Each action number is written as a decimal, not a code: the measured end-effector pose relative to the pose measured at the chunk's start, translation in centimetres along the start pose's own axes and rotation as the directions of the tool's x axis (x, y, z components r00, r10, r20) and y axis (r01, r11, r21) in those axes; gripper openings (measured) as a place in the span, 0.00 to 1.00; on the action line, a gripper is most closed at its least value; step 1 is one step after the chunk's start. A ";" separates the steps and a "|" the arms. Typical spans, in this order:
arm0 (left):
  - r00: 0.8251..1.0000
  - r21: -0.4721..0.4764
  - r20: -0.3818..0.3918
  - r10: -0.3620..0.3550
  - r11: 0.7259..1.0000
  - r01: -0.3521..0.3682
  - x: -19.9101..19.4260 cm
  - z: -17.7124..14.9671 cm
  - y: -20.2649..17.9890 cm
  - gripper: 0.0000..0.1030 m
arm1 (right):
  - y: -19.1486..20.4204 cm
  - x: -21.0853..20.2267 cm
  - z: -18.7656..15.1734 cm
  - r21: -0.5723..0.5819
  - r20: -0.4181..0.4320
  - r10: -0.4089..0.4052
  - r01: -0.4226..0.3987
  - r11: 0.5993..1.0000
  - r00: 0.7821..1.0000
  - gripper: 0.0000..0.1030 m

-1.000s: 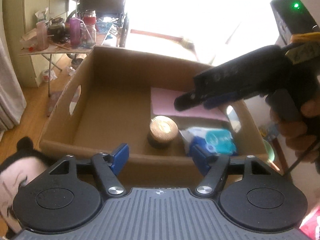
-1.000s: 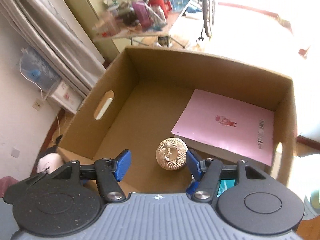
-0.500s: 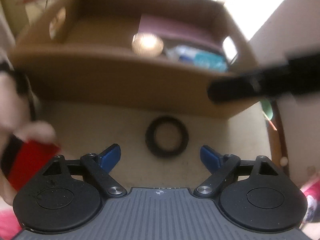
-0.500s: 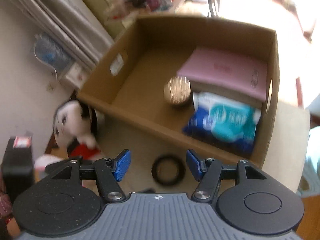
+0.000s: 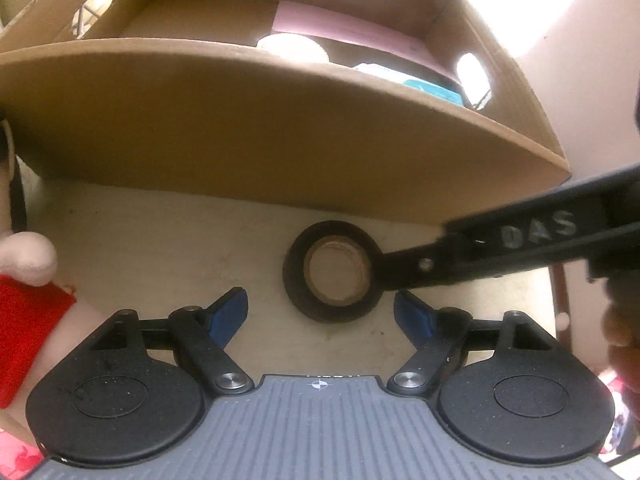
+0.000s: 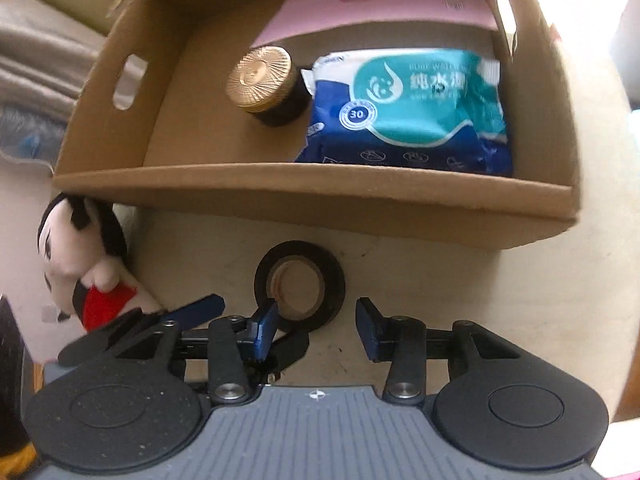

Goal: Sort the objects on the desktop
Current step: 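Withdraw the right gripper from the box toward the black tape roll, then lower the right gripper onto the rim of the black tape roll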

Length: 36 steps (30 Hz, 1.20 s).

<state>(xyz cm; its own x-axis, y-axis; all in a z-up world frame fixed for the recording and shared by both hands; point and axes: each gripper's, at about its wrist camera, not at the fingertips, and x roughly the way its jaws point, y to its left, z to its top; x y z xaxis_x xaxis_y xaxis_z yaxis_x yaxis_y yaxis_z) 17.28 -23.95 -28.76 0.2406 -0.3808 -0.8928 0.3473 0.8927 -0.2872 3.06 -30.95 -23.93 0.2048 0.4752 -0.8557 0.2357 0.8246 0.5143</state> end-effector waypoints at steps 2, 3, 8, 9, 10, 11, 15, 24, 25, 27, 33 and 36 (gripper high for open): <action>1.000 -0.001 -0.003 -0.004 1.000 0.004 0.2 0.0 0.1 0.77 | -0.1 0.5 0.2 0.005 0.004 -0.008 0.008 1.000 1.000 0.44; 1.000 -0.004 -0.005 -0.008 1.000 0.008 0.3 0.0 0.2 0.76 | -0.1 0.7 0.2 0.008 0.005 -0.010 0.010 1.000 1.000 0.44; 1.000 -0.014 -0.007 -0.023 1.000 0.023 0.6 -0.1 0.5 0.75 | -0.1 1.7 0.7 0.012 0.006 -0.020 0.020 1.000 1.000 0.38; 1.000 -0.017 -0.006 -0.028 0.999 0.027 0.6 -0.2 0.6 0.75 | -0.1 2.0 0.8 0.014 0.001 -0.022 0.022 1.000 1.000 0.35; 0.999 -0.020 -0.003 -0.032 0.999 0.032 0.6 -0.1 0.7 0.75 | -0.2 2.1 0.9 0.017 -0.005 -0.023 0.023 1.000 1.000 0.34; 0.999 -0.021 0.000 -0.035 0.999 0.035 0.6 0.0 0.8 0.74 | -0.4 2.2 1.0 0.023 -0.008 -0.024 0.024 0.999 1.000 0.34; 0.999 -0.022 0.013 -0.050 0.999 0.050 0.9 0.0 0.9 0.74 | -0.6 2.4 1.1 0.026 -0.007 -0.029 0.029 0.999 1.000 0.33; 0.997 -0.011 0.032 -0.074 0.997 0.074 1.1 -0.6 1.1 0.73 | -0.7 2.2 1.3 0.021 -0.012 -0.026 0.026 0.999 1.000 0.33; 0.996 -0.008 0.035 -0.076 0.997 0.077 1.1 -0.7 1.1 0.73 | -0.7 2.3 1.4 0.024 -0.013 -0.025 0.025 0.999 1.000 0.33; 0.996 -0.005 0.037 -0.080 0.997 0.080 1.1 -0.9 1.2 0.73 | -0.8 2.3 1.6 0.033 -0.015 -0.022 0.023 0.999 1.000 0.33; 0.994 0.006 0.048 -0.097 0.995 0.096 1.1 -1.2 0.9 0.73 | -1.1 2.1 1.6 0.049 -0.022 -0.014 0.015 0.999 1.000 0.33; 0.992 0.012 0.049 -0.113 0.994 0.113 0.9 -0.9 0.9 0.73 | -1.1 2.1 1.5 0.050 -0.030 -0.010 0.011 0.999 0.999 0.33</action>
<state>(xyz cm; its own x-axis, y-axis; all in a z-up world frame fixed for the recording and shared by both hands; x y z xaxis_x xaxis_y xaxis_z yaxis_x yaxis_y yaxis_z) 17.00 -23.29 -30.17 0.2439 -0.4905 -0.8366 0.3830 0.8413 -0.3816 4.71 -31.28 -26.23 0.1736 0.4764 -0.8619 0.2847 0.8136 0.5070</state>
